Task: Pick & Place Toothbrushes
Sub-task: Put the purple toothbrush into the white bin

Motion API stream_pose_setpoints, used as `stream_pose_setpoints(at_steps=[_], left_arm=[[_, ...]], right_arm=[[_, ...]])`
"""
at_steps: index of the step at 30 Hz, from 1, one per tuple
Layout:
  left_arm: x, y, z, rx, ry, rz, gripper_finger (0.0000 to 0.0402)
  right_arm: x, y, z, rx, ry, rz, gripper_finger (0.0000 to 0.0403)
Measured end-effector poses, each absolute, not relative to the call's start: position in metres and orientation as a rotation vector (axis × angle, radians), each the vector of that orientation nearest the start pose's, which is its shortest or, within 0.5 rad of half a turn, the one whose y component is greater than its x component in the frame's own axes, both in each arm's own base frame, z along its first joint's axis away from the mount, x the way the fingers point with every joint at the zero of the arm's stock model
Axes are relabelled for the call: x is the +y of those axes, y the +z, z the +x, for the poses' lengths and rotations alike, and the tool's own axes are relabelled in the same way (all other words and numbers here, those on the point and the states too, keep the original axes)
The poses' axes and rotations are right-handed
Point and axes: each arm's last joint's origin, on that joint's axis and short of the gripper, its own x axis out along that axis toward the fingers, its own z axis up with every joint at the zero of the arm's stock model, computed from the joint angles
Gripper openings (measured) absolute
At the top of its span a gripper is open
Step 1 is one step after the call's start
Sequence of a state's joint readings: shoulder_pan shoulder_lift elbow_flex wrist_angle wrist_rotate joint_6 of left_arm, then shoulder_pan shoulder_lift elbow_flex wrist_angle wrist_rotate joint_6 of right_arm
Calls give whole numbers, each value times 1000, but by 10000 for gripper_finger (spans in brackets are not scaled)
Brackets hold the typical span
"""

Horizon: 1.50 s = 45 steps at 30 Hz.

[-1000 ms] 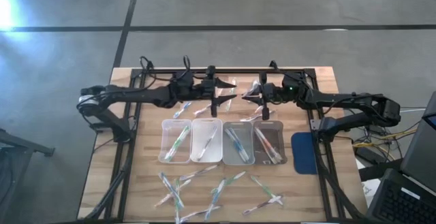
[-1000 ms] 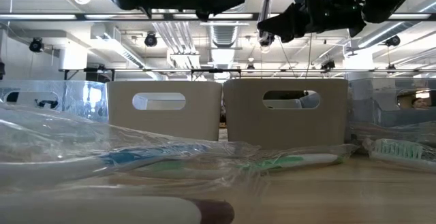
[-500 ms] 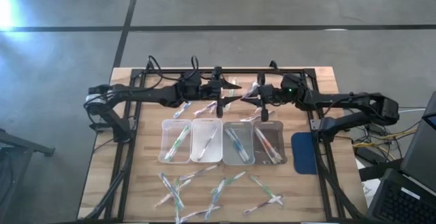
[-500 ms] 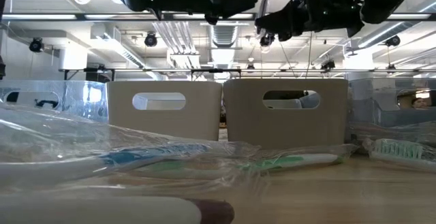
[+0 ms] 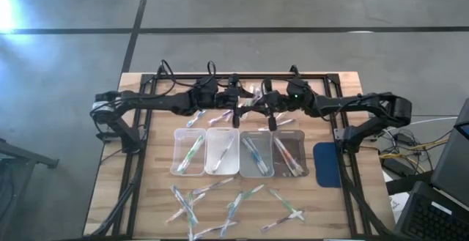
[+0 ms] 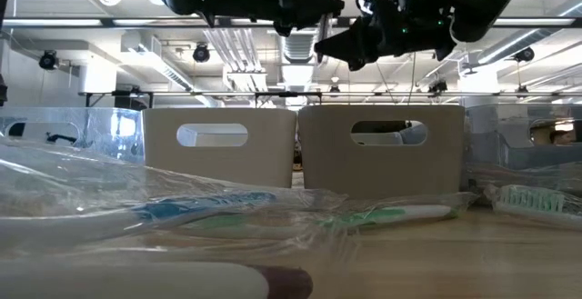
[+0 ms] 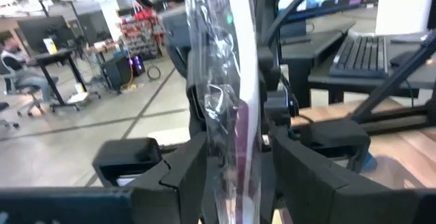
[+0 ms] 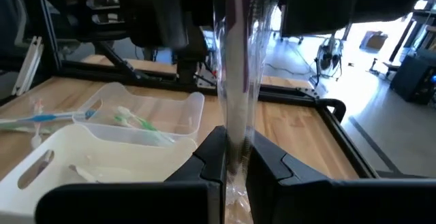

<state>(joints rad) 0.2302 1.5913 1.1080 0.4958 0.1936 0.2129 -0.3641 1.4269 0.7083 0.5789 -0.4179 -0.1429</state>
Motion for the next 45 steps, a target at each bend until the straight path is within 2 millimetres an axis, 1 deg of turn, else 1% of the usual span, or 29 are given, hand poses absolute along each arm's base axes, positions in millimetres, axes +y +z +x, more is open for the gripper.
stream_pose_setpoints(at_steps=[4,7,9,15,17,19,22,25,29,33,36,39,43,45], left_arm=[[78,309,356,8,40,213,163],[78,309,356,9,42,213,141],[78,309,356,9,45,213,119],[78,309,356,9,43,210,37],[78,309,356,8,46,208,19],[78,309,356,9,46,205,19],[78,309,356,8,46,199,26],[78,309,356,8,47,198,28],[78,309,356,11,48,198,20],[78,308,353,53,49,188,20],[78,311,347,99,97,165,23],[78,319,338,157,168,122,24],[77,327,327,256,233,17,20],[76,330,324,295,243,-52,20]], right_arm=[[-96,235,284,129,64,-92,23],[-95,235,284,128,68,-101,23],[-95,235,284,129,68,-101,23],[-95,235,284,128,68,-101,23],[-95,235,284,128,69,-102,23],[-95,235,284,128,68,-102,25],[-95,235,284,128,68,-98,38],[-95,235,284,130,67,-66,58],[-95,235,284,131,64,-47,85],[-98,235,280,157,53,-35,115],[-101,237,271,210,35,-29,140],[-104,242,259,264,11,-11,163],[-109,250,239,315,-35,20,186],[-112,253,230,348,-87,31,193]])
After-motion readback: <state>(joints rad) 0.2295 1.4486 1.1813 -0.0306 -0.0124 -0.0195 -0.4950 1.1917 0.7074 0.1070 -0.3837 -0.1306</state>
